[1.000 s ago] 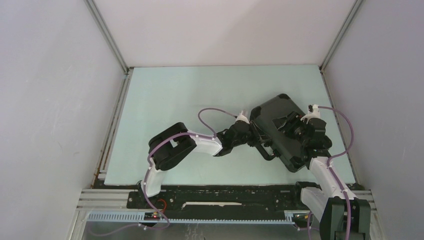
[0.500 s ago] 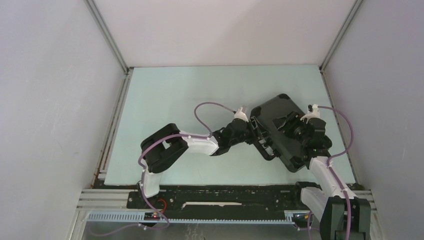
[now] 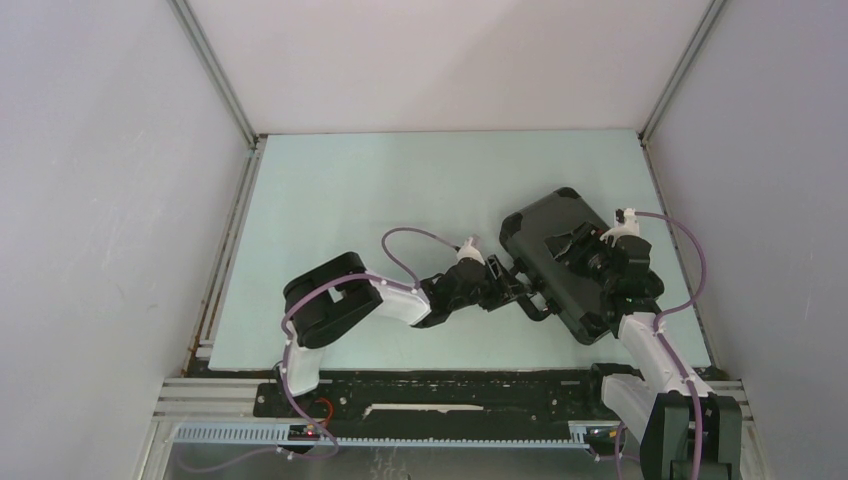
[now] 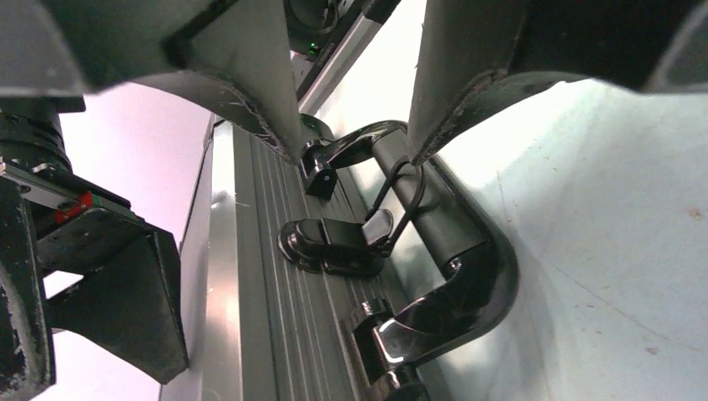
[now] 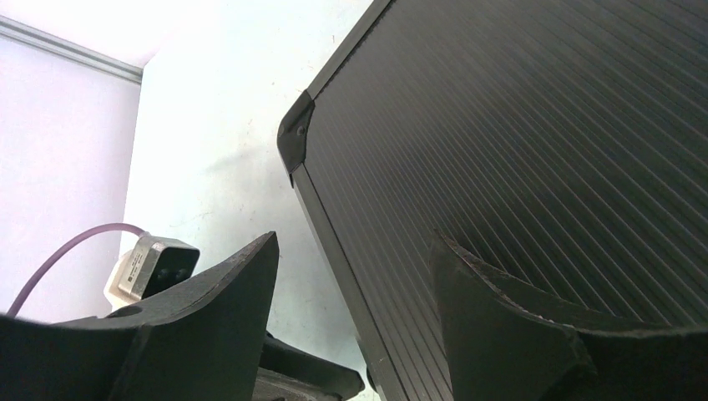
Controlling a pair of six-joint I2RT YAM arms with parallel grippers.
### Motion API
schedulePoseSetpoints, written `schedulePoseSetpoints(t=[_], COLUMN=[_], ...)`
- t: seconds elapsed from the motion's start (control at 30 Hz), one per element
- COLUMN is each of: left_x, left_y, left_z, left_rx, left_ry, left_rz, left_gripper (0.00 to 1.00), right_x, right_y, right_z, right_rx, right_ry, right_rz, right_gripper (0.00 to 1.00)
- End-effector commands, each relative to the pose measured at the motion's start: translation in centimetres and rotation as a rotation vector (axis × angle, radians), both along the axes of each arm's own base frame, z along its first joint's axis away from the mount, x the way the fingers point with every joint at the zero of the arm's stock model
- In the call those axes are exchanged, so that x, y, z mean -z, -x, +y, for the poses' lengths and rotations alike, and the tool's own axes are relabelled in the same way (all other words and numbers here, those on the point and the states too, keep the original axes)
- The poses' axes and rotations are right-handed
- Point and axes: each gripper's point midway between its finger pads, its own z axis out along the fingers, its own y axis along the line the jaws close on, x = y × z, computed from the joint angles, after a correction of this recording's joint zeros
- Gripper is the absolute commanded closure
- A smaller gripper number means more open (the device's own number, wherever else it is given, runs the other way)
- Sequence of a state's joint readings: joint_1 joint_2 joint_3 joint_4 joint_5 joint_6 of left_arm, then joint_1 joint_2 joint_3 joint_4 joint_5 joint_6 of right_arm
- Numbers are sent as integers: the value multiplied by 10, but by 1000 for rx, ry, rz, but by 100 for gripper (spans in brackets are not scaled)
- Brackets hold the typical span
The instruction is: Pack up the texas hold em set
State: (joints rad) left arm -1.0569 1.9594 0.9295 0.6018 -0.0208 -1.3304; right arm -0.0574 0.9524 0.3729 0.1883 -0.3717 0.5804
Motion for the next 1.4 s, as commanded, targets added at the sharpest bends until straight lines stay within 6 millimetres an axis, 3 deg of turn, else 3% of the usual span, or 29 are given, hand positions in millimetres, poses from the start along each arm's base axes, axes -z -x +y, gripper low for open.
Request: schedulePoseSetpoints(t=[0.0, 0.1, 0.2, 0.33, 0.5, 0.8, 1.13, 1.37], left_x=[-14, -11, -8, -6, 0, -3, -27, -38], left_y=[-4, -5, -6, -9, -8, -9, -18, -27], left_z=[-11, -12, -3, 11, -4, -14, -36, -45], left_rx=[-10, -15, -47, -88, -60, -42, 12, 20], left_ry=[66, 61, 39, -19, 12, 27, 65, 75], left_rz=[-16, -1, -9, -23, 27, 28, -35, -79], left_gripper=[48, 52, 44, 43, 53, 59, 69, 70], right_x=[63, 63, 63, 63, 63, 63, 63, 64], right_y=[41, 41, 41, 42, 41, 41, 41, 41], right_z=[9, 9, 9, 10, 10, 10, 11, 11], right_rx=[-38, -39, -40, -42, -43, -43, -45, -48], right_ry=[-4, -3, -3, -2, -1, 0, 4, 5], right_rz=[272, 271, 270, 271, 273, 273, 272, 274], right_gripper=[24, 24, 24, 24, 24, 24, 24, 24])
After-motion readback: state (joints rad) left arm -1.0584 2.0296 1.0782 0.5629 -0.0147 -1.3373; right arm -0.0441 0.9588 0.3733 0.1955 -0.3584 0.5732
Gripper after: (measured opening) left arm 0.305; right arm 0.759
